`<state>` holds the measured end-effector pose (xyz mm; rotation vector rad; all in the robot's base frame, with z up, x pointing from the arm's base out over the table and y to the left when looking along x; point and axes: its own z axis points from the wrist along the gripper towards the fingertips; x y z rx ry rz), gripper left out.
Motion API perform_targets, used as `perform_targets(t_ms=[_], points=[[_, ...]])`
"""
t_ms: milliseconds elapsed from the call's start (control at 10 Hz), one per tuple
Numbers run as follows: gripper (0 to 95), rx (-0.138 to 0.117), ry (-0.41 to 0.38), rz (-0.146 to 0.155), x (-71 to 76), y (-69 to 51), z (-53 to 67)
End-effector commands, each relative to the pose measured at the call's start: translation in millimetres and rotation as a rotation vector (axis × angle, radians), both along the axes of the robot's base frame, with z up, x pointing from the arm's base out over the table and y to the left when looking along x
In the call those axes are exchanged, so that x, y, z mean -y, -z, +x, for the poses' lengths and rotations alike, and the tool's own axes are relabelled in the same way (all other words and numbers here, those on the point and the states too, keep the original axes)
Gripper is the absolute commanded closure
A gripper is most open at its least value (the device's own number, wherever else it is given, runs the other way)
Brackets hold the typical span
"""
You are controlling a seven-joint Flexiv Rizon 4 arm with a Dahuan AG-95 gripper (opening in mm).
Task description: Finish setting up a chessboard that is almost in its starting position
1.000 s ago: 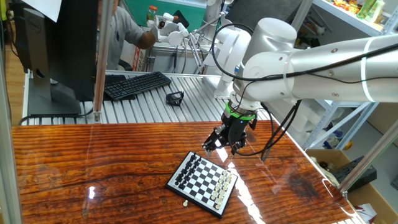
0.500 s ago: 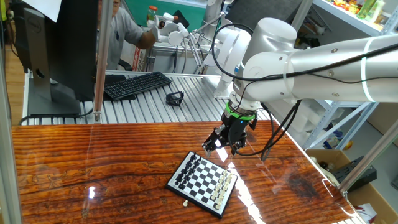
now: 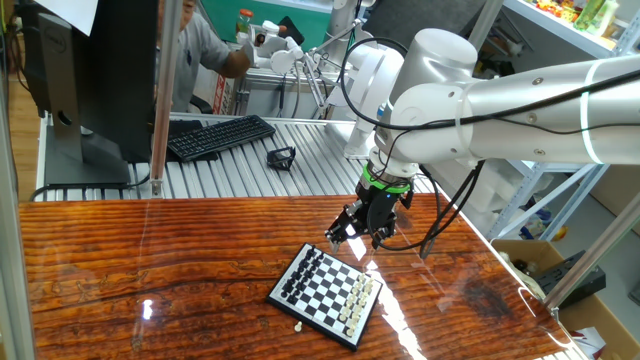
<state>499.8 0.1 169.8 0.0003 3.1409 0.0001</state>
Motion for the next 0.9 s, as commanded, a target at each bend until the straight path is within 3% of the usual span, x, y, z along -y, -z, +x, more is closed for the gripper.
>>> perform_targets(t_ms=[100,600,900], points=[[95.0,-0.038,0.057,0.024,0.1,-0.2,0.2],[95.0,-0.042,0.059,0.032,-0.3,1.0,0.3],[95.0,-0.046,0.108,0.055,-0.4,1.1,0.4]])
